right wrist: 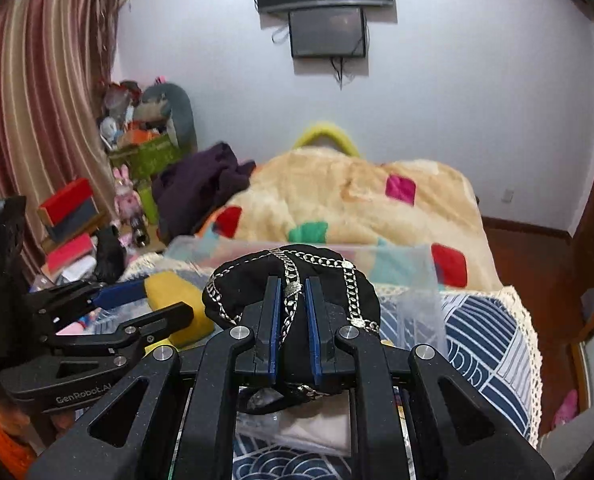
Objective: Organize soft objects
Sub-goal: 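Drop the yellow sponge and black cap into the clear box with both grippers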
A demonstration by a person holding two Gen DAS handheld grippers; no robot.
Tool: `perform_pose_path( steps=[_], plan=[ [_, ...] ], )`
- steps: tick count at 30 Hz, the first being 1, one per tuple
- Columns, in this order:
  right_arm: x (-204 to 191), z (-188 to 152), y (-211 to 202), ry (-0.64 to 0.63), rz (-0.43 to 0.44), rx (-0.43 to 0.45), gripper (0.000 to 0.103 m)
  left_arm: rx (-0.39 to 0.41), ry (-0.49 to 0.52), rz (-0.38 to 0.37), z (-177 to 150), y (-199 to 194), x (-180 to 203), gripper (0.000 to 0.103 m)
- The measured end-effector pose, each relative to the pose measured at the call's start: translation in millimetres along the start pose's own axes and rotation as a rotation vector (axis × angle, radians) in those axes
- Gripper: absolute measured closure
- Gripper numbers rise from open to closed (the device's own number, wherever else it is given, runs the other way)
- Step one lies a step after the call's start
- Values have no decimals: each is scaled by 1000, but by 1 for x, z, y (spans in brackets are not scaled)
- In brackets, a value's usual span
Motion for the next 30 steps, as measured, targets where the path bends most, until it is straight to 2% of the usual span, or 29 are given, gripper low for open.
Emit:
perform_pose_path(
  steps=[4, 11, 17, 22, 25, 27, 29, 30],
  plan=[
    [1, -5, 8, -12, -10, -43, 92, -24, 13, 9, -4, 14, 1, 48],
    [5, -12, 14, -35, -20, -97, 90, -26, 72, 39, -10, 15, 11, 45],
    [7, -8, 3, -24, 10, -95, 81, -19, 63, 13, -11, 0, 15, 42],
    [4, -2, -17, -46, -3, -51, 64, 16, 70, 0, -9, -24, 19, 35],
    [0, 1, -35, -50, 0, -11, 63, 44, 59, -13, -8, -42, 20, 28],
    [-2, 2, -45, -48, 6, 10, 62, 62, 53, -25, -8, -56, 21, 27],
    [-5, 1, -55, -43, 14, 34, 54, 79, 48, -32, -8, -67, 20, 23],
    [-6, -1, -60, -35, 18, 45, 44, 94, 41, -34, -8, -75, 19, 21]
  ],
)
Point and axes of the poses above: each gripper's, at about its wrist camera, not at the fingertips, and y roughly the way its jaws point, x to its right, z to its top, the point moved 5 cm from there along y, roughly the way its jaws point, and after that the axes turned 9 degrees about -y, right-handed, at the moved point
